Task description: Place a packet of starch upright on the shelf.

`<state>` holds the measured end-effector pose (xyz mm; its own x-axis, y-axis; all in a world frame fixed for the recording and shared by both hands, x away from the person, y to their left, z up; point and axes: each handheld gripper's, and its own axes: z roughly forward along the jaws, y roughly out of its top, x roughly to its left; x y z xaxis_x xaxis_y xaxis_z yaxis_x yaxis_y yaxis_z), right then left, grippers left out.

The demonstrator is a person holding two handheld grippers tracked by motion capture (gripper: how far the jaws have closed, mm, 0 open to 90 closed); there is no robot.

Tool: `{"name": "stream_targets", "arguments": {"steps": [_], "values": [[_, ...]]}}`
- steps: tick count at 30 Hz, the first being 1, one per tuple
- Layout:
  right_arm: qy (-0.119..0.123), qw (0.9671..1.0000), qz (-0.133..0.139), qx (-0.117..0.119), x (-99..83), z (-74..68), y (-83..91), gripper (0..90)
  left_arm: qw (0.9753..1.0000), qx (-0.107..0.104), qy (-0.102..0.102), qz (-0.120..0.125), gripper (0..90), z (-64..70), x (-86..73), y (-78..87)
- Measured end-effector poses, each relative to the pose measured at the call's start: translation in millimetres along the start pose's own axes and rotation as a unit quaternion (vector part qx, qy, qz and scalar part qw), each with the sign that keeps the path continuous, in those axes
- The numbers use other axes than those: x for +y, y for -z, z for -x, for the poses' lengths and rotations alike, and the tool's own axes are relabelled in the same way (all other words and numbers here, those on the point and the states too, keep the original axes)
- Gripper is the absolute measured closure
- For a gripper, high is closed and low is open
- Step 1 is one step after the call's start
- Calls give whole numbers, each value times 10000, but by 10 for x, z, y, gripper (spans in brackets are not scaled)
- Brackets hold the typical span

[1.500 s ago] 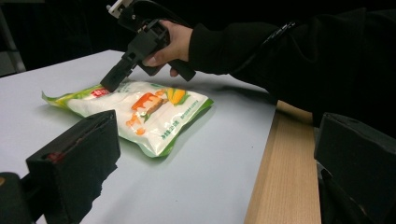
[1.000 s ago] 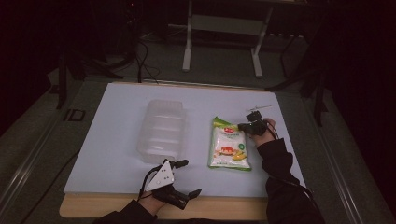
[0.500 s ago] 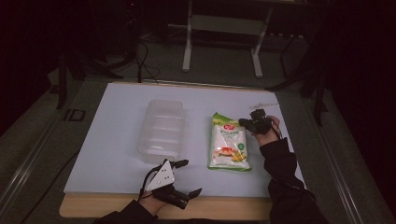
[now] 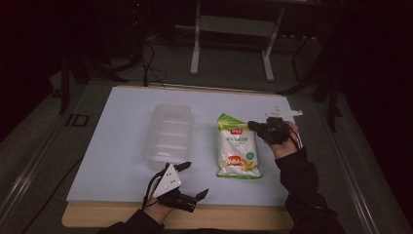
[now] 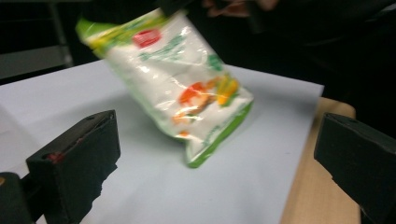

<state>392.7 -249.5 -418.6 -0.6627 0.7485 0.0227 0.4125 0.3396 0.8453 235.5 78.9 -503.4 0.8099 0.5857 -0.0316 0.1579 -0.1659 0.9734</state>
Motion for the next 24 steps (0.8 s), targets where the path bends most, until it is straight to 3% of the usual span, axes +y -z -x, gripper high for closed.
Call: {"name": "stream_targets", "arguments": {"steps": [3, 7, 12, 16, 19, 24], "values": [[139, 9998, 119, 105, 6, -134, 124, 882, 9999, 126, 13, -68, 8, 1, 75, 7], [384, 9987, 270, 206, -9, -343, 300, 883, 9996, -112, 250, -19, 8, -21, 199, 11], [675, 9967, 307, 336, -92, -585, 510, 883, 9998, -184, 87, 13, 7, -16, 378, -12], [653, 9966, 315, 383, -173, -639, 649, 884, 9996, -172, -120, -198, 8, -61, 548, -106], [557, 9968, 348, 460, -241, -636, 730, 885, 9989, -274, -90, -369, 8, -154, 645, -205], [592, 9963, 372, 509, -302, -669, 821, 885, 9968, -401, -111, -679, 7, -272, 762, -430]]}}
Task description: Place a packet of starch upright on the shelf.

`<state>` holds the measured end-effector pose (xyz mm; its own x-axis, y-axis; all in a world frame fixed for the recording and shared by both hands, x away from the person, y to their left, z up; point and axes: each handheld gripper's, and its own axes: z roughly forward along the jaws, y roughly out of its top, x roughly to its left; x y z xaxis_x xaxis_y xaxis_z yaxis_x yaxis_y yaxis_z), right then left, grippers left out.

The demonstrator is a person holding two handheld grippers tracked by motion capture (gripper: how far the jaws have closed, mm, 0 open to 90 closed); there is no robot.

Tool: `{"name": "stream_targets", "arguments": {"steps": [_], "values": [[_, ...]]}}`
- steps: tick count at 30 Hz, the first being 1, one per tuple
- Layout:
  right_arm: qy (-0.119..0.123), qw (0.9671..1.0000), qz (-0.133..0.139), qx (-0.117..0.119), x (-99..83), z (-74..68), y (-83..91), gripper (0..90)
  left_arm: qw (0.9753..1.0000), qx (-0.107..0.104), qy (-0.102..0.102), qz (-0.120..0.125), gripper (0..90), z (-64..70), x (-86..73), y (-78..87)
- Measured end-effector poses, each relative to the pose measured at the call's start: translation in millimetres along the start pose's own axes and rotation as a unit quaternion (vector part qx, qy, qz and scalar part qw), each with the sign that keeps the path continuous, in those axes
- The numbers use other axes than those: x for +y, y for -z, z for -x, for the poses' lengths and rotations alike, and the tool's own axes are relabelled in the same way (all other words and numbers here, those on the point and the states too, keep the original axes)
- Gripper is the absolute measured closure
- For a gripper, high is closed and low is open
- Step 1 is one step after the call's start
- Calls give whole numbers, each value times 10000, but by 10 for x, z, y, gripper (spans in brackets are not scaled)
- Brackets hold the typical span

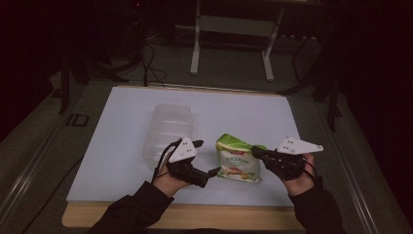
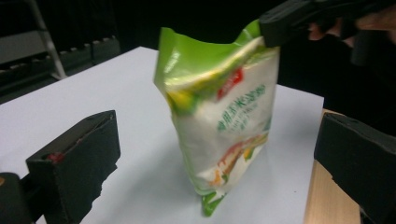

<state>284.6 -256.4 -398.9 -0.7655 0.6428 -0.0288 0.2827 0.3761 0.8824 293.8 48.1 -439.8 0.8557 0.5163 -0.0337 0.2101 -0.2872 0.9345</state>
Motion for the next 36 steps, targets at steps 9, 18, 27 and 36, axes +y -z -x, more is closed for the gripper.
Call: {"name": "stream_targets", "arguments": {"steps": [9, 18, 27, 36], "values": [[-78, 9999, 67, 87, -76, -35, 108, 888, 9992, -237, 12, -322, 109, -115, 102, -360], [-102, 9998, 81, 165, -96, -36, 138, 895, 9964, -632, -1, -572, 378, -99, 116, -569], [-235, 9997, 43, 112, -129, 38, 131, 894, 9952, -759, 17, -622, 743, -107, 121, -631], [-283, 9996, 39, 67, -174, 85, 147, 884, 9950, -790, 45, -603, 848, -71, 117, -658]]}}
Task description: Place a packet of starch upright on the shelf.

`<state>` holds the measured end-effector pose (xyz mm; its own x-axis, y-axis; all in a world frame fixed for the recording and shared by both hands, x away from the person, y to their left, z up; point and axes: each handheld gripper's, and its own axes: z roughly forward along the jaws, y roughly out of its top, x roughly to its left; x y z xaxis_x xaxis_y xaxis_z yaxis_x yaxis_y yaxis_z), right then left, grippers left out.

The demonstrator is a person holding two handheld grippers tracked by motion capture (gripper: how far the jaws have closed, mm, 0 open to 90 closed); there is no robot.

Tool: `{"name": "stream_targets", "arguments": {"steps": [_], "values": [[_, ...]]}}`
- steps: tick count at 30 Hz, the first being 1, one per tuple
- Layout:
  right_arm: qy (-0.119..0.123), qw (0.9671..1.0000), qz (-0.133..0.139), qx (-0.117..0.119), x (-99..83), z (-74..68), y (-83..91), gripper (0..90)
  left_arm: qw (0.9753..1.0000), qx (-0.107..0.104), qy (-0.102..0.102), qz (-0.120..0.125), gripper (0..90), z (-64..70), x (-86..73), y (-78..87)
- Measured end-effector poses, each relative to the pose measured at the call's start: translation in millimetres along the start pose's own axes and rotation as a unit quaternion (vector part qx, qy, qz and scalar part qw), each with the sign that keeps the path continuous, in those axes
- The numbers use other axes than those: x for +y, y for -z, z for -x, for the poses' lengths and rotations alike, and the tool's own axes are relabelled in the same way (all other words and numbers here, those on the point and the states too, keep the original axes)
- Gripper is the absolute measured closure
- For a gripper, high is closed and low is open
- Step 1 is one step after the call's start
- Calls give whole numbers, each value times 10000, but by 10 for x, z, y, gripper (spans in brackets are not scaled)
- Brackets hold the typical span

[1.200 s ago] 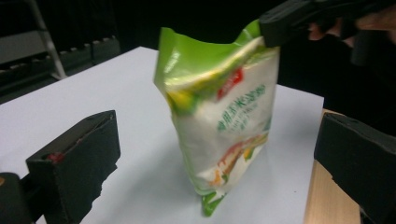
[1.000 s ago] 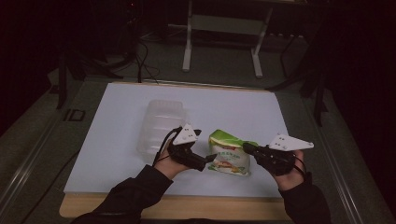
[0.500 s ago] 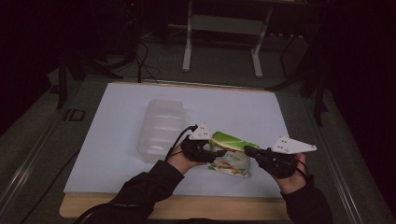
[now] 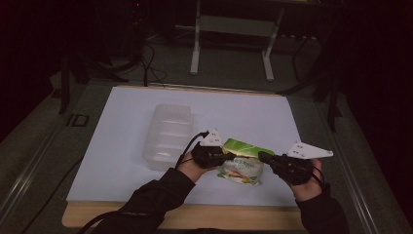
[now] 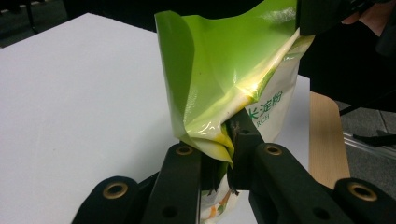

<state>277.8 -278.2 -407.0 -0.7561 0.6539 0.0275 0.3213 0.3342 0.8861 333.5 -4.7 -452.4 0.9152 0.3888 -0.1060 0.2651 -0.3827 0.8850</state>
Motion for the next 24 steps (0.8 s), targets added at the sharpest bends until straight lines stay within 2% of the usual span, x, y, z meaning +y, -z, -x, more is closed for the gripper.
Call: {"name": "stream_targets", "arguments": {"steps": [3, 7, 10, 12, 16, 19, 24], "values": [[103, 9999, 21, -90, 2, -17, 3, 853, 10000, 2, 15, -24, 849, -4, 5, 1], [56, 9998, 31, -205, 10, -21, 23, 769, 10000, 17, -6, -42, 849, 1, 9, 3], [120, 9994, 91, -304, 6, -12, 54, 609, 10000, 28, 20, -41, 849, -1, 9, 2], [106, 9993, 103, -344, -11, 7, 71, 540, 10000, 22, 37, -43, 849, -4, 10, 3], [-43, 9991, 111, -413, -89, 87, 89, 432, 10000, 8, 80, -36, 849, -7, 7, 3], [-260, 9992, 21, -298, -158, 141, 58, 404, 9999, 31, 127, -21, 850, -12, 6, 1], [-343, 9990, -125, -239, -247, 161, 36, 354, 9997, -17, 237, 82, 859, -7, 0, 20]]}}
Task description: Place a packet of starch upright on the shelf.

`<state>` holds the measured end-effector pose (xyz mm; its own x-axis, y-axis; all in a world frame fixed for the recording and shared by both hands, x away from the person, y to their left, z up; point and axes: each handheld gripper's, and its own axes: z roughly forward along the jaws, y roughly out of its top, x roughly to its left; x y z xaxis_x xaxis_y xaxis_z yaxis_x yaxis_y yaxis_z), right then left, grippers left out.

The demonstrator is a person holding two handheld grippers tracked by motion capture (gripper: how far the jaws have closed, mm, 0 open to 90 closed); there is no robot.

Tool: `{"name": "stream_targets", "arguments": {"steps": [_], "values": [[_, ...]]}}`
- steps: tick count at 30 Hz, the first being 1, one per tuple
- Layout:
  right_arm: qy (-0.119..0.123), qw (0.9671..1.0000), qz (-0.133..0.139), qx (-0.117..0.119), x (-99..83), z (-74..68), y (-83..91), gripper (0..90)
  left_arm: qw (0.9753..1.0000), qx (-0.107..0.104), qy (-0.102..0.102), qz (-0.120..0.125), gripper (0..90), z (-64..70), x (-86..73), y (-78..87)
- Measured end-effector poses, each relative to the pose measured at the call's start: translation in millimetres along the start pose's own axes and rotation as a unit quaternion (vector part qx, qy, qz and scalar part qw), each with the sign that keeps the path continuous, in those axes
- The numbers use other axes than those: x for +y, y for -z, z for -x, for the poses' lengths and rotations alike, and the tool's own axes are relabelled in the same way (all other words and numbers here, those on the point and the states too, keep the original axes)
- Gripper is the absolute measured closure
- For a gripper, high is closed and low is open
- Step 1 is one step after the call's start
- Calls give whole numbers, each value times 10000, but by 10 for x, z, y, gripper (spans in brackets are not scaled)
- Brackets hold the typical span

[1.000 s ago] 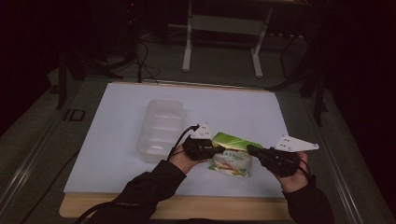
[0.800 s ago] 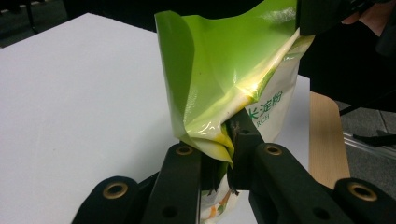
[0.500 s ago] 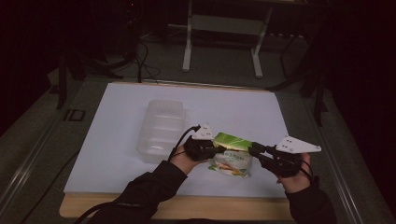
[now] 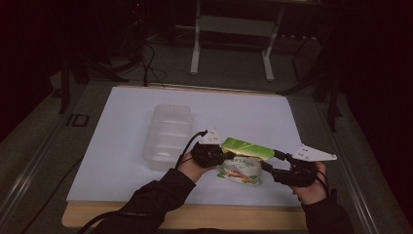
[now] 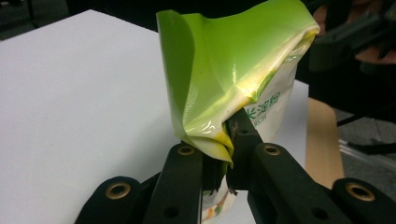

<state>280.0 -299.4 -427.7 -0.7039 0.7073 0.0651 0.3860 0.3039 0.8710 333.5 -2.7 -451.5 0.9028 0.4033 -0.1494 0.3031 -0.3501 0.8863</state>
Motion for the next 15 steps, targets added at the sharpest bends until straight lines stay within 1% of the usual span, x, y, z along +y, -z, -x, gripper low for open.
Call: {"name": "stream_targets", "arguments": {"steps": [2, 4, 6, 8, 9, 11, 12, 13, 15], "values": [[-41, 10000, -29, 50, -22, 16, 17, 315, 10000, -54, 46, 24, 859, 1, 5, 8], [-89, 9999, -43, 87, -44, 32, 42, 307, 9999, -105, 105, 54, 860, 6, 14, 18], [-118, 9999, -15, 59, -73, 54, 75, 288, 9998, -135, 135, 106, 860, 16, 26, 29], [-201, 9998, 25, 42, -105, 87, 107, 272, 9997, -163, 131, 153, 861, 27, 43, 46], [-228, 9997, 45, 41, -115, 98, 117, 260, 9994, -192, 184, 202, 861, 31, 54, 59], [-311, 9994, 129, 51, -140, 129, 146, 231, 9993, -215, 157, 278, 862, 49, 88, 96], [-333, 9993, 175, 44, -147, 139, 155, 211, 9991, -234, 179, 304, 862, 51, 101, 110], [-314, 9994, 147, 89, -150, 146, 165, 186, 9990, -218, 151, 348, 862, 61, 126, 137], [-304, 9992, 219, 117, -152, 149, 177, 177, 9988, -225, 130, 420, 862, 59, 174, 191]]}}
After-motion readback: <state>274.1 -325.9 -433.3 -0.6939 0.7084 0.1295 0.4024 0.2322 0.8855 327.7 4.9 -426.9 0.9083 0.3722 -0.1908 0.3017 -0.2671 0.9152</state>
